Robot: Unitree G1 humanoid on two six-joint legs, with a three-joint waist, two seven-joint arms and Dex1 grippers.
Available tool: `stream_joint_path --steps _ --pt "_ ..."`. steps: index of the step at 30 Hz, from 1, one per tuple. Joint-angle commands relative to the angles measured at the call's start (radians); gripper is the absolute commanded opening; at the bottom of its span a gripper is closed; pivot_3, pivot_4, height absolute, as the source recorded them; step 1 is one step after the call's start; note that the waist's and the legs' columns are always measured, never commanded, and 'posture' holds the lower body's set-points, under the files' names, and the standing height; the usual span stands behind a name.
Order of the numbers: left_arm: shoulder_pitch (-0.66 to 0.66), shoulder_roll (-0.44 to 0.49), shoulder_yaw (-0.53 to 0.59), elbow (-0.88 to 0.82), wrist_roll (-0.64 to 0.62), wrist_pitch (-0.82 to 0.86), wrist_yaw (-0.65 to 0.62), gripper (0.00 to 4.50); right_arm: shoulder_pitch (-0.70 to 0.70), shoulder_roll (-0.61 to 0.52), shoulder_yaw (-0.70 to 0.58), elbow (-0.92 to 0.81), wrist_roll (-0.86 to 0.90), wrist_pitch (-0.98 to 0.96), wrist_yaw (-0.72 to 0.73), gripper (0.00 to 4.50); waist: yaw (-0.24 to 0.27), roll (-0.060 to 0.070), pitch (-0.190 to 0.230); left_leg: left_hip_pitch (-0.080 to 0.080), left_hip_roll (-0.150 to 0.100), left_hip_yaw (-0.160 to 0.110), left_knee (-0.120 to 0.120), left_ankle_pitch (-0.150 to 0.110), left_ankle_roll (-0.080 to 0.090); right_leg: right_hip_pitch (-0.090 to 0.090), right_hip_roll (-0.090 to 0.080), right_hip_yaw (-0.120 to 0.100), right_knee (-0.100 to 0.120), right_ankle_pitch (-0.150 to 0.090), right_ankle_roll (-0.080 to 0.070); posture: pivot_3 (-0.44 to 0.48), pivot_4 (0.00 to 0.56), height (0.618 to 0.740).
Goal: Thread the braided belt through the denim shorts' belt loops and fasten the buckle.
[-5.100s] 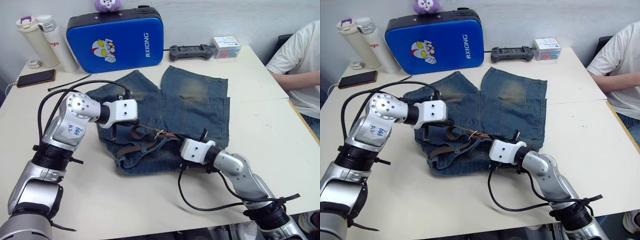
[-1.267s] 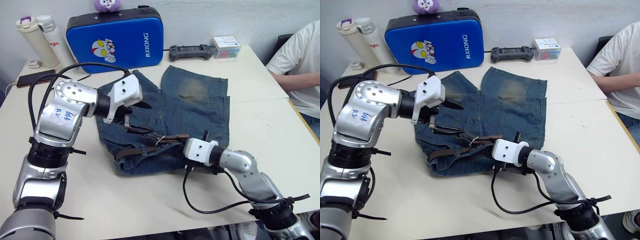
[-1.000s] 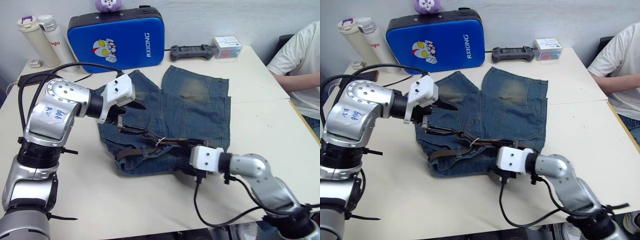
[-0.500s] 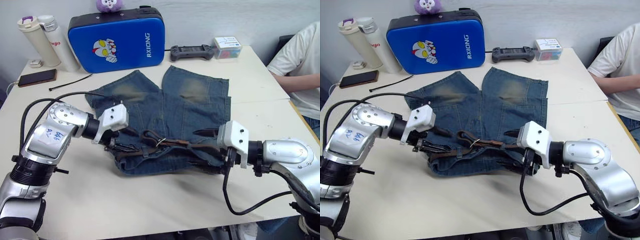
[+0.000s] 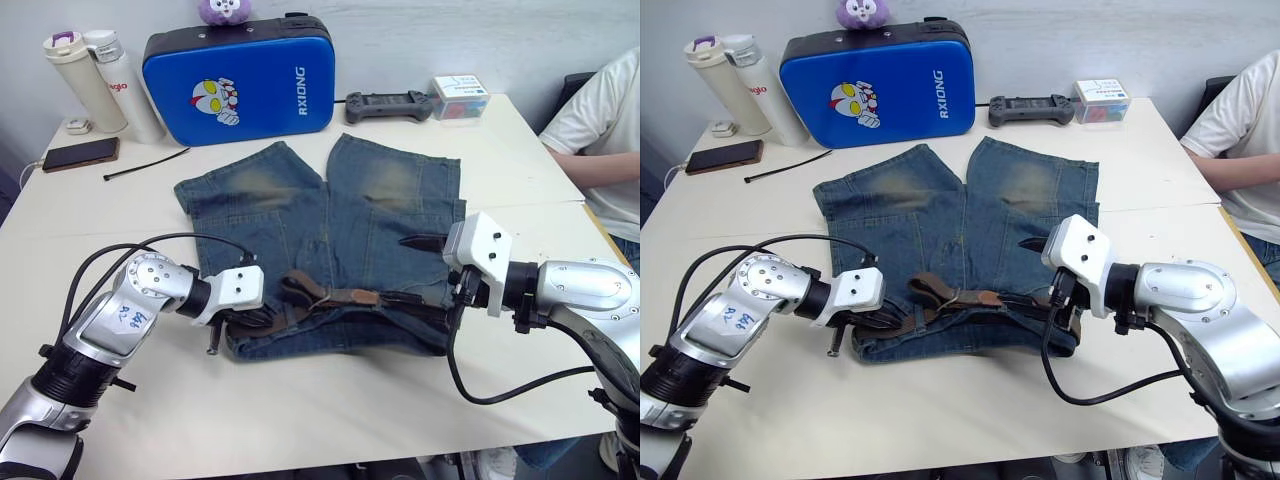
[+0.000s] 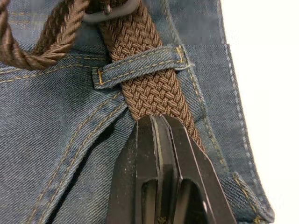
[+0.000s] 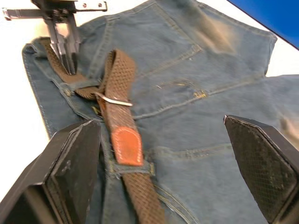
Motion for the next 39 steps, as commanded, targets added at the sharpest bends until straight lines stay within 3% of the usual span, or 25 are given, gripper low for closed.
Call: stream_joint_path --steps 1,18,21,29,36,39 --pt "0.059 0.037 -0.022 0.021 0.056 -0.030 0.001 0.05 -0.039 -0.041 0.043 0.016 -0.014 0.001 0.018 4.50 -0.002 0.001 0.000 0.001 0.000 0.001 0.000 0.000 0.000 0.000 0.000 0.001 0.000 0.000 0.000 0.000 0.150 0.740" --pt "0.062 -0.024 0.011 0.015 0.048 -0.049 0.061 0.05 -0.158 0.034 0.336 0.217 -0.223 -0.141 0.033 4.50 0.000 0.002 -0.001 0.002 0.000 0.002 -0.001 0.000 0.000 0.000 0.001 0.001 0.000 0.000 0.000 0.000 0.150 0.740" --pt "0.054 -0.030 0.010 0.013 0.048 -0.043 0.062 0.00 -0.172 0.047 0.359 0.241 -0.251 -0.160 0.041 3.60 0.001 0.002 -0.001 0.001 0.000 0.002 -0.001 0.000 0.000 0.000 0.000 0.001 0.000 0.000 0.000 0.000 0.150 0.740" --pt "0.038 -0.042 0.011 0.001 0.046 -0.018 0.066 0.00 -0.183 0.079 0.381 0.285 -0.299 -0.191 0.058 0.19 0.002 0.002 -0.001 0.001 0.000 0.002 -0.001 0.000 0.000 0.000 0.000 0.001 0.000 0.000 0.000 0.000 0.150 0.740" --pt "0.032 -0.048 0.012 -0.001 0.045 -0.009 0.070 0.00 -0.201 0.082 0.363 0.303 -0.318 -0.213 0.066 0.04 0.002 0.002 -0.001 0.001 0.000 0.001 -0.001 0.000 0.000 0.000 0.000 0.001 0.000 0.000 0.000 0.000 0.150 0.740" --pt "0.030 -0.049 0.011 -0.001 0.044 -0.004 0.067 0.00 -0.207 0.040 0.356 0.309 -0.361 -0.310 0.097 0.04 0.002 0.002 -0.001 0.001 0.000 0.001 -0.001 0.000 0.000 0.000 0.000 0.001 0.000 0.000 0.000 0.000 0.150 0.740"
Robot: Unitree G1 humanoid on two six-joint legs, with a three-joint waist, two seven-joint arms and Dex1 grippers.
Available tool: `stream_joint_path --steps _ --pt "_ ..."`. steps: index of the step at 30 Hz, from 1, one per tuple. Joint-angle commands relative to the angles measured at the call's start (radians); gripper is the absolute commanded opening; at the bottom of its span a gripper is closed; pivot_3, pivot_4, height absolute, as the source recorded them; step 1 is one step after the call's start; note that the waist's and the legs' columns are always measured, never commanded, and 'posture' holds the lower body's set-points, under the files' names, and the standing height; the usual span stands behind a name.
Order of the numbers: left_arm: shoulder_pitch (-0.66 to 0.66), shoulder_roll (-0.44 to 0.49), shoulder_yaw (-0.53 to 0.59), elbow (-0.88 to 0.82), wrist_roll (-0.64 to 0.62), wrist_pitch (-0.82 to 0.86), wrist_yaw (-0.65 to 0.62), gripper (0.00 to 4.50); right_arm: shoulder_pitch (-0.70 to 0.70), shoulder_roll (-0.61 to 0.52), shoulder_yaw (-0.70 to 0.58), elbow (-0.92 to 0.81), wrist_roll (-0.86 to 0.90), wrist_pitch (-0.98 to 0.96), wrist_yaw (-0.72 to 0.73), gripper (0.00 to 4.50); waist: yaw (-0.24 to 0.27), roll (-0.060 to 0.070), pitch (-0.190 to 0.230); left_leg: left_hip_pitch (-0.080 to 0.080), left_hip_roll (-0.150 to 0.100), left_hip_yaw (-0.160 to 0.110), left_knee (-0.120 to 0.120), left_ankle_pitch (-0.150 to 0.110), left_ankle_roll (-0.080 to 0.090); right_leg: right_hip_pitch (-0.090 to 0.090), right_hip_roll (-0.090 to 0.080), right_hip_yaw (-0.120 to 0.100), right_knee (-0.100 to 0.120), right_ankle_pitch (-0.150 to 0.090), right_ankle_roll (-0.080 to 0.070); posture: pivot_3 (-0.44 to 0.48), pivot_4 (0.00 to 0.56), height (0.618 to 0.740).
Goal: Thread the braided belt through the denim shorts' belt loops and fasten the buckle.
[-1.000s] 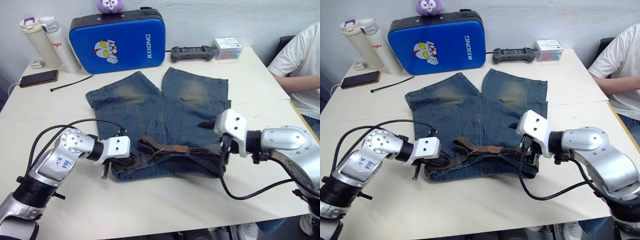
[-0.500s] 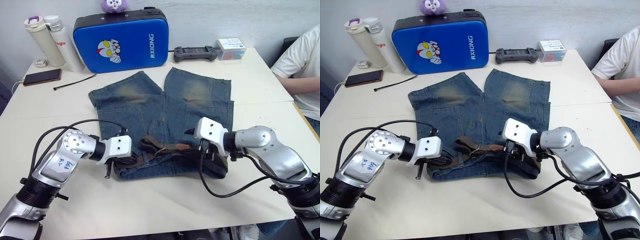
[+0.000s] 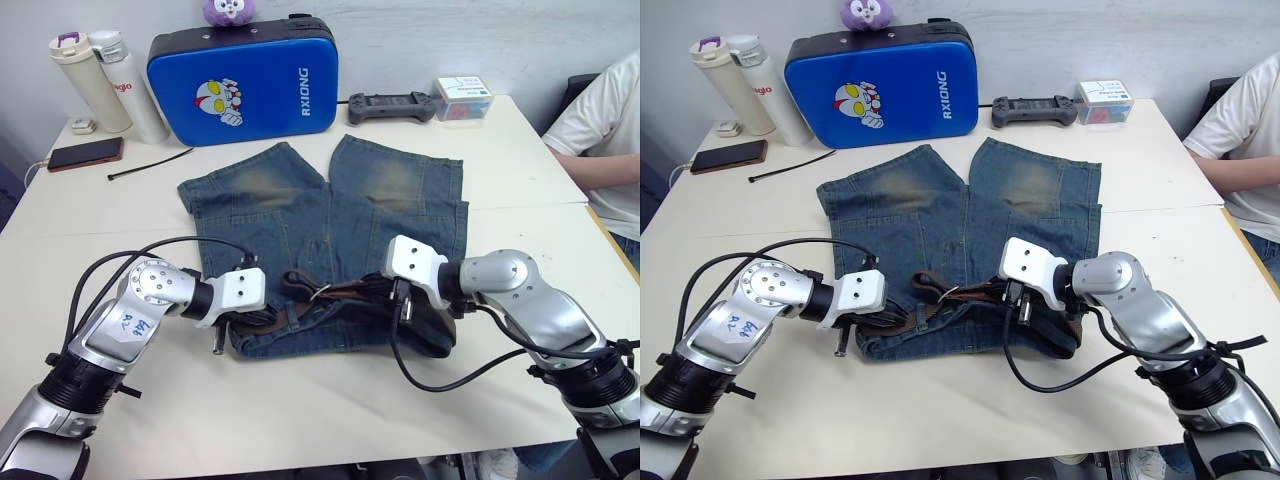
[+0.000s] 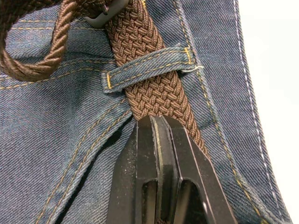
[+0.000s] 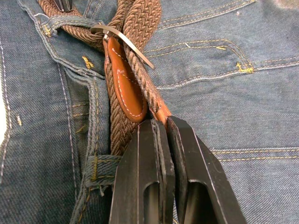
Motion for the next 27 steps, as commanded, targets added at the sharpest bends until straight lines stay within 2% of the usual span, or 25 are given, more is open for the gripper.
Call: stream_joint_path --steps 1,6,9,14,21,27 --pt "0.001 -0.001 -0.016 -0.001 0.025 0.016 0.009 0.00 -0.020 -0.074 -0.049 0.001 -0.067 -0.177 0.042 0.04 0.001 0.000 0.000 0.000 0.000 0.000 0.000 0.000 0.000 0.000 0.000 0.000 0.000 0.000 0.000 0.000 0.150 0.740" --pt "0.016 0.017 -0.023 -0.005 0.026 0.026 -0.008 0.00 0.051 -0.211 -0.145 0.095 -0.142 -0.547 0.078 0.04 0.001 0.000 0.000 0.000 0.000 0.000 0.000 0.000 0.000 0.000 0.000 0.000 -0.001 0.000 0.000 0.000 0.150 0.740" --pt "0.025 0.025 -0.027 -0.005 0.030 0.016 -0.015 0.00 0.124 -0.273 -0.211 0.148 -0.150 -0.684 0.093 0.04 0.000 0.000 0.000 0.000 0.000 0.000 0.000 0.000 0.000 0.001 0.000 -0.001 -0.001 0.000 0.000 0.000 0.150 0.740" --pt "0.039 0.049 -0.060 0.006 0.054 -0.042 -0.050 0.00 0.285 -0.349 -0.349 0.147 -0.117 -0.747 0.114 0.04 0.000 0.001 0.001 0.000 0.000 0.001 0.000 0.000 0.000 0.001 0.000 0.000 -0.001 0.000 0.000 0.000 0.150 0.740" --pt "0.037 0.065 -0.082 0.041 0.067 -0.105 -0.083 0.00 0.492 -0.384 -0.500 0.100 -0.097 -0.767 0.134 0.04 -0.003 0.003 0.000 0.001 0.001 0.002 -0.001 -0.001 0.001 0.002 0.001 0.002 -0.002 0.000 0.000 0.000 0.150 0.740" --pt "0.029 0.066 -0.091 0.071 0.075 -0.141 -0.097 0.00 0.530 -0.365 -0.513 0.103 -0.115 -0.760 0.113 0.04 -0.001 0.003 0.000 0.002 0.001 0.003 -0.001 -0.001 0.002 0.002 0.001 0.002 -0.002 0.000 0.001 0.000 0.150 0.740"
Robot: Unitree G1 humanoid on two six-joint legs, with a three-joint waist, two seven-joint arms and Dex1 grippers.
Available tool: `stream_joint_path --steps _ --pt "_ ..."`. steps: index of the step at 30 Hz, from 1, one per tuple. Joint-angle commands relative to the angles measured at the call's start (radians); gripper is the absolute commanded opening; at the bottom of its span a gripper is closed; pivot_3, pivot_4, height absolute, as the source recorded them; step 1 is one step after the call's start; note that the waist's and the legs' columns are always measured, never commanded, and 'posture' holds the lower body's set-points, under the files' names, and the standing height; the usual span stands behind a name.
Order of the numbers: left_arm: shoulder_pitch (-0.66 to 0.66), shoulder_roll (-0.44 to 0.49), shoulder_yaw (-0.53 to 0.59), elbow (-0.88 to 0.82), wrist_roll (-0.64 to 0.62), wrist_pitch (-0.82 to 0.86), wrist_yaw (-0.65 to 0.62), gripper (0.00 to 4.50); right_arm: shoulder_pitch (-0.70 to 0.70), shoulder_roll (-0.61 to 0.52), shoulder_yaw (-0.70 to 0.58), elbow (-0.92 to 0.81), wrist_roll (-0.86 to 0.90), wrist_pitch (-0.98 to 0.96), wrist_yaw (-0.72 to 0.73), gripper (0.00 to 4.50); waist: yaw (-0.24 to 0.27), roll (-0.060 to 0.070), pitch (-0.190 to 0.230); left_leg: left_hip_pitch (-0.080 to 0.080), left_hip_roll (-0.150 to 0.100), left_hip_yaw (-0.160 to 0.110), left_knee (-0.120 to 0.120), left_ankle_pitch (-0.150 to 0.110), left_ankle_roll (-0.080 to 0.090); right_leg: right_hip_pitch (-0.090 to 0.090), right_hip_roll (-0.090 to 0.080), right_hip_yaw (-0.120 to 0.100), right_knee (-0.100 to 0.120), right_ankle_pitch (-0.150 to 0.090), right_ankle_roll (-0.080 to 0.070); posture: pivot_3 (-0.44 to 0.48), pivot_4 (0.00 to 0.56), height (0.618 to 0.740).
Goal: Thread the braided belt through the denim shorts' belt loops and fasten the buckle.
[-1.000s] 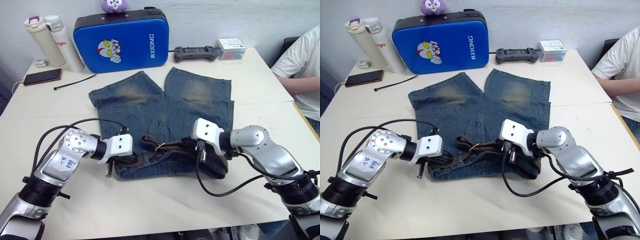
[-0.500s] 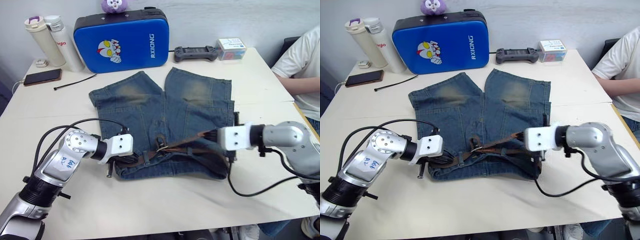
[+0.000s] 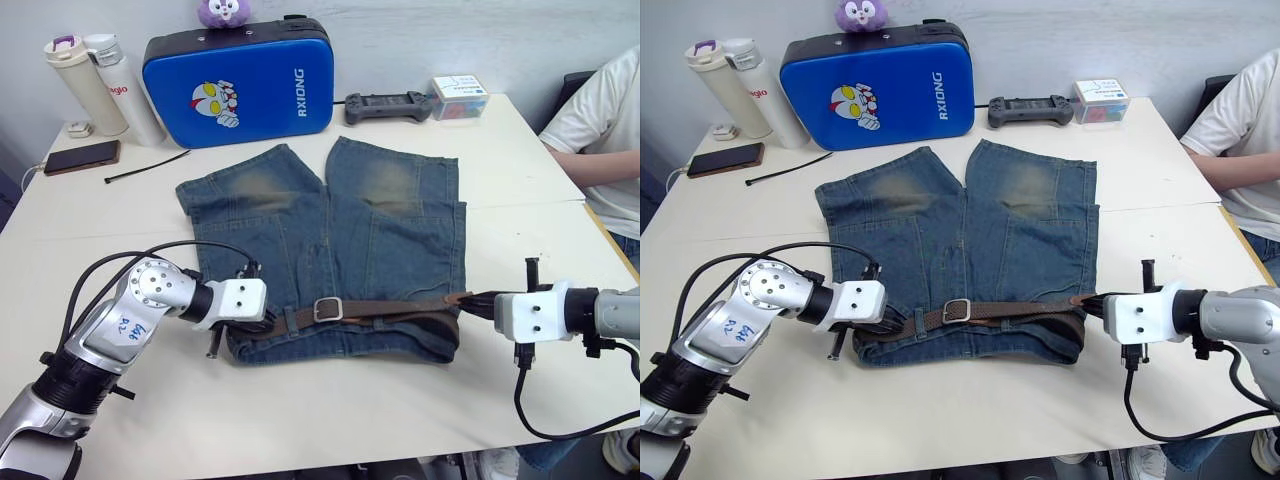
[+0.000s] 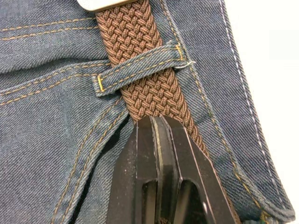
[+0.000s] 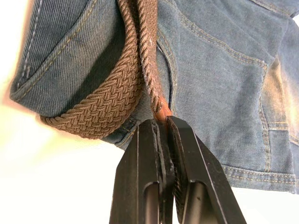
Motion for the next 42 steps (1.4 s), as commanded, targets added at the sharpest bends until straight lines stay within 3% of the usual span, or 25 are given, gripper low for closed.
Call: stream_joint_path --steps 1,2,5,12,13,18,22,25,29,33,36,39,42 --pt "0.029 0.023 -0.045 0.056 0.048 -0.011 -0.042 0.00 -0.007 -0.004 -0.043 0.004 -0.012 0.016 -0.020 0.04 0.000 0.000 0.000 0.000 0.000 0.000 0.000 0.000 0.000 0.000 0.000 0.000 0.000 0.000 0.000 0.000 0.150 0.740" --pt "0.024 0.017 -0.038 0.064 0.043 -0.017 -0.039 0.00 -0.021 0.011 -0.040 -0.002 0.008 0.031 -0.029 0.04 0.000 0.000 0.000 0.000 0.000 0.000 0.000 0.000 0.000 0.000 0.000 0.000 0.000 0.000 0.000 0.000 0.150 0.740" --pt "0.010 0.003 -0.013 0.079 0.009 -0.010 -0.044 0.00 -0.049 0.028 -0.040 -0.009 0.054 0.069 -0.029 1.10 -0.001 0.000 0.000 0.000 0.000 0.000 0.000 0.000 0.000 0.000 0.000 0.000 0.000 0.000 0.000 0.000 0.150 0.740" --pt "-0.040 -0.008 0.082 0.050 -0.143 0.106 -0.101 0.00 -0.225 -0.009 -0.014 0.001 0.111 0.117 0.037 4.26 -0.013 0.002 0.002 0.000 0.001 0.001 0.000 0.000 -0.001 -0.001 0.001 0.001 0.001 0.000 0.000 0.000 0.150 0.740" --pt "-0.060 -0.004 0.098 0.047 -0.164 0.129 -0.110 0.00 -0.248 -0.014 -0.014 0.015 0.138 0.155 0.058 4.40 -0.012 0.001 0.002 0.000 0.001 0.001 0.000 0.000 -0.001 -0.001 0.001 0.001 0.001 0.000 0.000 0.000 0.150 0.740" --pt "-0.104 0.042 0.204 0.048 -0.287 0.290 -0.143 0.00 -0.248 0.024 -0.082 0.025 0.414 0.539 0.085 4.40 -0.001 -0.001 0.003 -0.003 0.002 0.000 0.002 -0.001 0.000 -0.002 0.002 0.000 -0.001 0.000 0.000 0.000 0.150 0.740" --pt "-0.097 0.097 0.301 0.059 -0.370 0.407 -0.150 1.34 -0.273 0.044 -0.136 0.038 0.570 0.763 0.065 4.50 0.000 -0.001 0.004 -0.003 0.002 0.000 0.003 -0.002 0.001 -0.002 0.001 0.000 -0.001 0.000 0.000 0.000 0.150 0.740" --pt "-0.073 0.122 0.369 0.036 -0.434 0.486 -0.133 2.77 -0.325 0.062 -0.165 0.077 0.636 0.858 0.043 4.50 -0.005 0.000 0.004 -0.003 0.002 0.000 0.002 -0.002 0.000 -0.002 0.002 0.001 0.000 0.000 0.000 0.000 0.150 0.740" --pt "-0.026 0.057 0.557 0.006 -0.567 0.646 0.015 4.42 -0.314 0.087 -0.161 0.156 0.586 0.825 0.037 4.50 -0.002 0.000 0.004 -0.003 0.003 0.000 0.002 -0.003 0.000 -0.002 0.002 0.000 -0.001 0.000 0.000 0.000 0.150 0.740" --pt "0.051 -0.070 0.716 -0.073 -0.652 0.721 0.206 4.42 -0.294 0.136 -0.169 0.162 0.561 0.796 -0.003 4.50 0.000 0.000 0.004 -0.003 0.002 0.001 0.003 -0.003 0.000 -0.002 0.002 0.001 0.000 0.000 0.000 0.000 0.150 0.740" --pt "0.141 -0.126 0.712 -0.163 -0.584 0.686 0.348 4.42 -0.289 0.171 -0.170 0.153 0.562 0.801 -0.026 4.50 -0.001 0.000 0.004 -0.003 0.003 0.001 0.004 -0.003 0.000 -0.002 0.002 0.001 0.000 0.000 0.000 0.000 0.150 0.740" --pt "0.192 -0.191 0.756 -0.227 -0.657 0.728 0.420 4.42 -0.282 0.184 -0.155 0.147 0.545 0.790 -0.031 4.50 0.000 0.000 0.004 -0.003 0.003 0.001 0.004 -0.003 0.000 -0.002 0.002 0.001 0.000 0.000 0.000 0.000 0.150 0.740" --pt "0.241 -0.215 0.754 -0.259 -0.647 0.715 0.478 4.42 -0.275 0.212 -0.150 0.123 0.531 0.791 -0.070 4.50 0.001 0.000 0.004 -0.003 0.003 0.001 0.004 -0.003 -0.001 -0.002 0.003 0.001 0.000 0.000 0.000 0.000 0.150 0.740"
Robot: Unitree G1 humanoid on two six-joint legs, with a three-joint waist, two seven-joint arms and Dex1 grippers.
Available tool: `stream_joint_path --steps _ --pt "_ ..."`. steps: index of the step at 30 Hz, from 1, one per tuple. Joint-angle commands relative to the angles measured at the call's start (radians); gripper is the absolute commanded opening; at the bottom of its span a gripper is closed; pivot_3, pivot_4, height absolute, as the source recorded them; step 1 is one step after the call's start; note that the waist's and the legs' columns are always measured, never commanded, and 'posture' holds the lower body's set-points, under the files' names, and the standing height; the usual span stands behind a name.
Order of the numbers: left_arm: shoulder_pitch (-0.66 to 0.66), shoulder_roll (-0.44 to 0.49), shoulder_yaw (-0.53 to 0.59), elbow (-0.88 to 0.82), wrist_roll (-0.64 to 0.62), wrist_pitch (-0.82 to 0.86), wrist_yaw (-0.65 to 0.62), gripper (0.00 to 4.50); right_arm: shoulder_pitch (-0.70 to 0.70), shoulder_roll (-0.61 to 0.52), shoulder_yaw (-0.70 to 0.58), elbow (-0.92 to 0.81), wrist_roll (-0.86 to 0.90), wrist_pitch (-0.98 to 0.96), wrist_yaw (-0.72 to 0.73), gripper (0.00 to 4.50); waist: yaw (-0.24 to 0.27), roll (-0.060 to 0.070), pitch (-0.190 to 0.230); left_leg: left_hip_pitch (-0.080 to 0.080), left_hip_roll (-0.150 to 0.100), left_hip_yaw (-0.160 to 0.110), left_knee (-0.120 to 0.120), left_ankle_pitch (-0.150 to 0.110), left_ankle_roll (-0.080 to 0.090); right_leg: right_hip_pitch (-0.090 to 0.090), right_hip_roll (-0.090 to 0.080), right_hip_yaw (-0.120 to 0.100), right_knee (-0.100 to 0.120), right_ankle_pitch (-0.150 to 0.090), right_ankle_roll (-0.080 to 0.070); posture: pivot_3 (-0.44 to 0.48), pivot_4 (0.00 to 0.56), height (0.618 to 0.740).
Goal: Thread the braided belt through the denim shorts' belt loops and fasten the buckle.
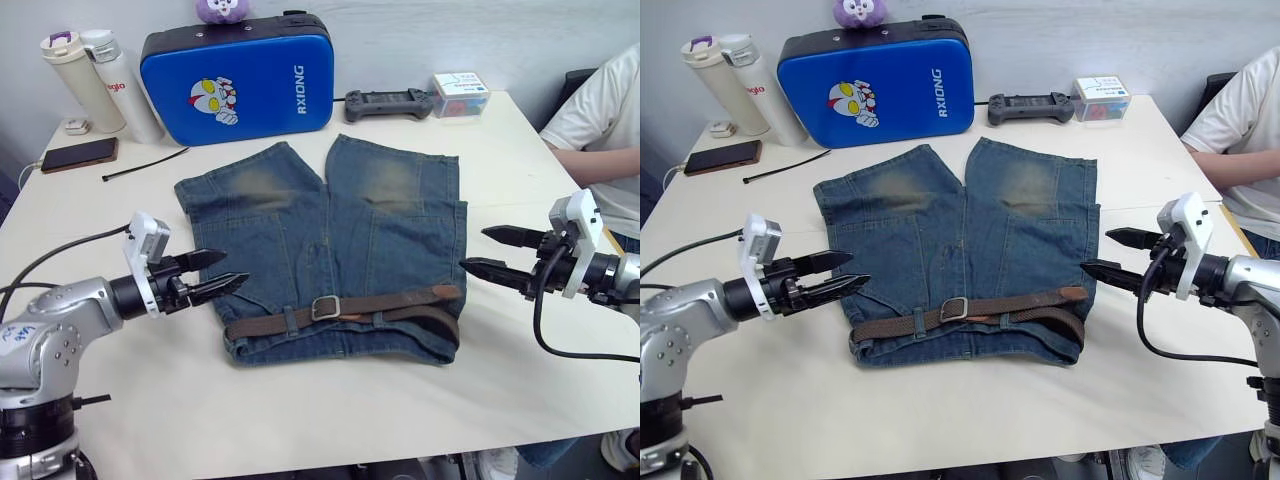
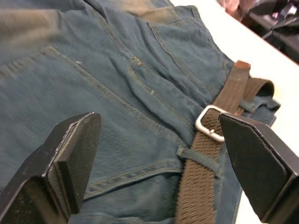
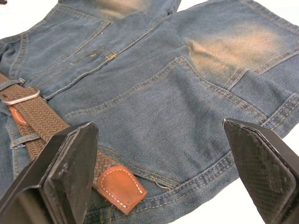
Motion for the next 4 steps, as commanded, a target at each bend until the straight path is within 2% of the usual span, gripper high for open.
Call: stream_joint_path --steps 1,4 --pt "0.041 -0.014 0.027 -0.064 0.000 -0.031 0.068 4.42 0.016 0.030 -0.015 -0.049 -0.007 -0.016 -0.044 4.50 0.000 0.000 0.000 0.000 0.000 0.000 0.000 0.000 0.000 0.000 0.000 0.000 0.000 0.000 0.000 0.000 0.150 0.740" --pt "0.070 -0.024 0.019 -0.069 0.026 -0.086 0.103 4.42 0.050 0.067 -0.020 -0.086 -0.010 -0.012 -0.082 4.50 0.001 0.000 0.000 0.000 0.000 0.000 0.000 0.000 0.000 0.000 0.000 0.000 0.000 0.000 0.000 0.000 0.150 0.740"
